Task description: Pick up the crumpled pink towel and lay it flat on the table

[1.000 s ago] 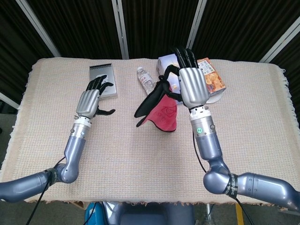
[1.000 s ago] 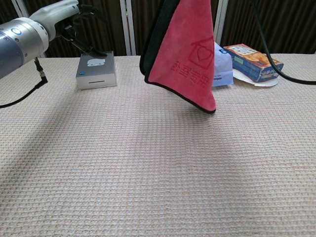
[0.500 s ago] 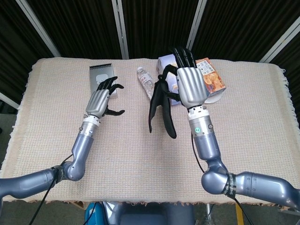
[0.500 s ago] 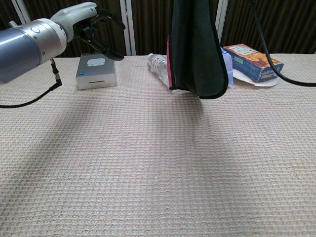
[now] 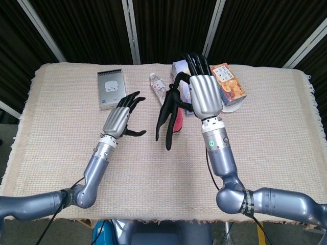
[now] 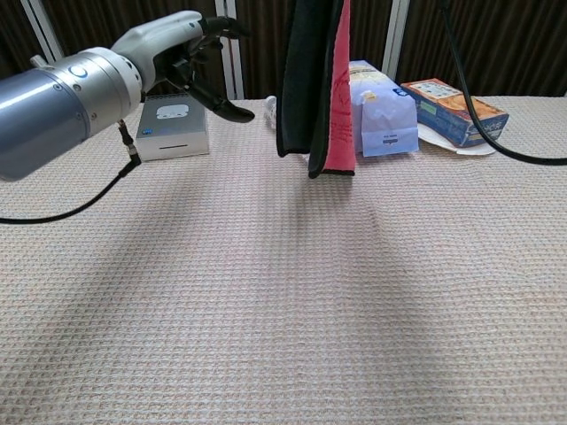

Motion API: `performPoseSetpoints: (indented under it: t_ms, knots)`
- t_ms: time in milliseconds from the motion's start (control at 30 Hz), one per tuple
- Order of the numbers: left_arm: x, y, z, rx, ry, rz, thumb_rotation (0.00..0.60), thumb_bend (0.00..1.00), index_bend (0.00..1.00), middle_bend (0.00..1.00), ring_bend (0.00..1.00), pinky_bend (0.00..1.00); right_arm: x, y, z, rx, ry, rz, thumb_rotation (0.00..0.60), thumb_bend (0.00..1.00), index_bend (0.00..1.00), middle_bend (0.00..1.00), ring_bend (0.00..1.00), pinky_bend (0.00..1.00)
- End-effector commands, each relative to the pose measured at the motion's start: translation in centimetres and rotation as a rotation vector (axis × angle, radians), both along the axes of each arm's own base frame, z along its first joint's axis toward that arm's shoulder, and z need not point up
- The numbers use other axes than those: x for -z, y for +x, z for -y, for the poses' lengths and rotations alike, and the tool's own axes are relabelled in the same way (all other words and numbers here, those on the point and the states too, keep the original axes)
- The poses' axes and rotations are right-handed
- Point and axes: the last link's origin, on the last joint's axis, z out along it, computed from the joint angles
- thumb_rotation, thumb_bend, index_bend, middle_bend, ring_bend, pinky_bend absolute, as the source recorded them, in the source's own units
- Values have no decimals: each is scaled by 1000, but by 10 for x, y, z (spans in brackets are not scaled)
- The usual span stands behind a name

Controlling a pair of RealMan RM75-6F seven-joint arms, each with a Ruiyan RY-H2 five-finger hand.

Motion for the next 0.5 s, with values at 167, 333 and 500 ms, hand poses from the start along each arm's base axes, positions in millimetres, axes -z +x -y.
performPoseSetpoints:
  t_ms: [167, 333, 500]
  knots:
    - [17, 14, 18, 32, -31, 36, 600, 0, 0, 0, 0, 0, 0, 5, -5, -6, -4, -1, 600, 461, 615, 120, 0, 0]
    - [23, 21, 21, 36, -37, 49, 600, 0, 0, 0, 0, 0, 0, 6, -7, -2, -6, 0, 600, 461, 615, 119, 0, 0]
    - [30, 26, 25, 22, -66, 70, 600, 0, 0, 0, 0, 0, 2, 5, -8, 2, -6, -5, 600, 461, 615, 120, 0, 0]
